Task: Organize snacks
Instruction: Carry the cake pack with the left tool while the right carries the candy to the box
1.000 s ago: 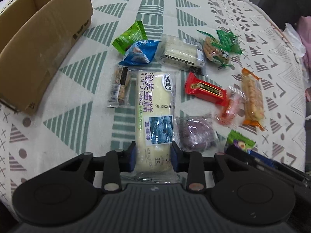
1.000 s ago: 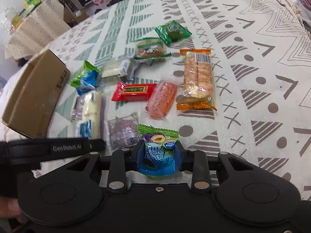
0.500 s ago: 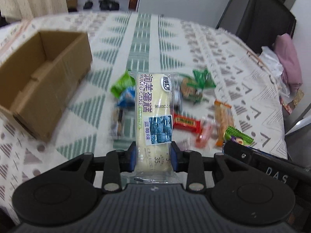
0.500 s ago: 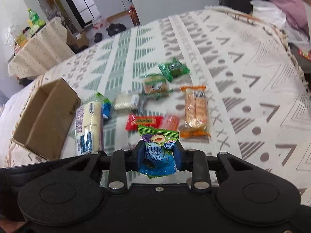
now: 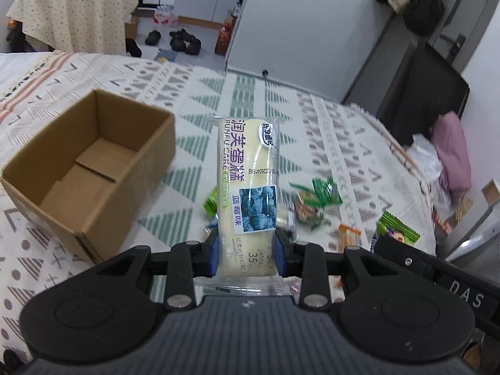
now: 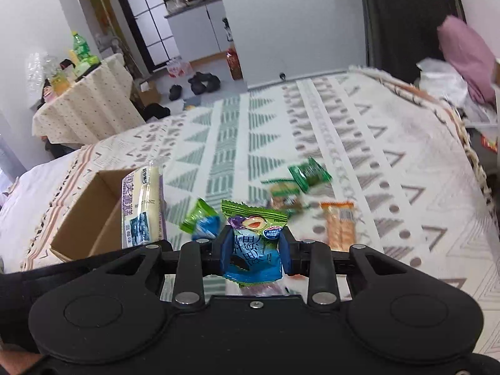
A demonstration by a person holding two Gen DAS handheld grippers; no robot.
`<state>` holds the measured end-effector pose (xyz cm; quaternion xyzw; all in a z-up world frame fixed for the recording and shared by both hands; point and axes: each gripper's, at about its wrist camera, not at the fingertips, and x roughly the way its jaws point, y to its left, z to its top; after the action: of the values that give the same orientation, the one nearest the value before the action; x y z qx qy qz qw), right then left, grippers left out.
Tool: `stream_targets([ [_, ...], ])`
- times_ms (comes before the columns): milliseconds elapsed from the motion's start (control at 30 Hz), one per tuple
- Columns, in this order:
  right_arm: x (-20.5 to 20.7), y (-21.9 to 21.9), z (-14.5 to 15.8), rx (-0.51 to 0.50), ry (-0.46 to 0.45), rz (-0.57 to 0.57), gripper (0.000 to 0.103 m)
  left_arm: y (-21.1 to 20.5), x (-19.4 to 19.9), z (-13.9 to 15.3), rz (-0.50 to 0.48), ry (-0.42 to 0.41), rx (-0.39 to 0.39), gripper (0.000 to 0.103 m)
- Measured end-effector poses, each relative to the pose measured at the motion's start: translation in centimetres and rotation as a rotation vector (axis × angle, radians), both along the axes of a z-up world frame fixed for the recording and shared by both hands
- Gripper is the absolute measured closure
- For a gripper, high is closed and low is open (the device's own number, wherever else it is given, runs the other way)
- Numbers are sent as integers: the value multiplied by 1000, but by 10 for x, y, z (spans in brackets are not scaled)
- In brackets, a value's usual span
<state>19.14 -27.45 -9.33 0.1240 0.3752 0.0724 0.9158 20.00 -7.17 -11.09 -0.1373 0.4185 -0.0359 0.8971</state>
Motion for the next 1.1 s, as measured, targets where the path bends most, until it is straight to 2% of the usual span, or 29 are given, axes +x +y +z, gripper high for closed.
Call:
stream_targets([
  [167, 0, 14, 14, -4, -45, 11, 72, 24, -2, 14, 31, -40, -35, 70],
  [267, 4, 22, 21, 40, -40, 21, 72, 39, -3, 21, 42, -52, -61, 70],
  [500, 14, 53, 32, 74, -56, 62, 72, 73, -5, 31, 83, -85, -104, 70],
  [767, 30, 94, 38, 81, -83, 113, 72, 115, 4, 27, 170, -74, -155, 70],
  [1100, 54, 139, 28, 112, -65, 172, 72, 171, 18, 9, 292, -28, -211, 70],
])
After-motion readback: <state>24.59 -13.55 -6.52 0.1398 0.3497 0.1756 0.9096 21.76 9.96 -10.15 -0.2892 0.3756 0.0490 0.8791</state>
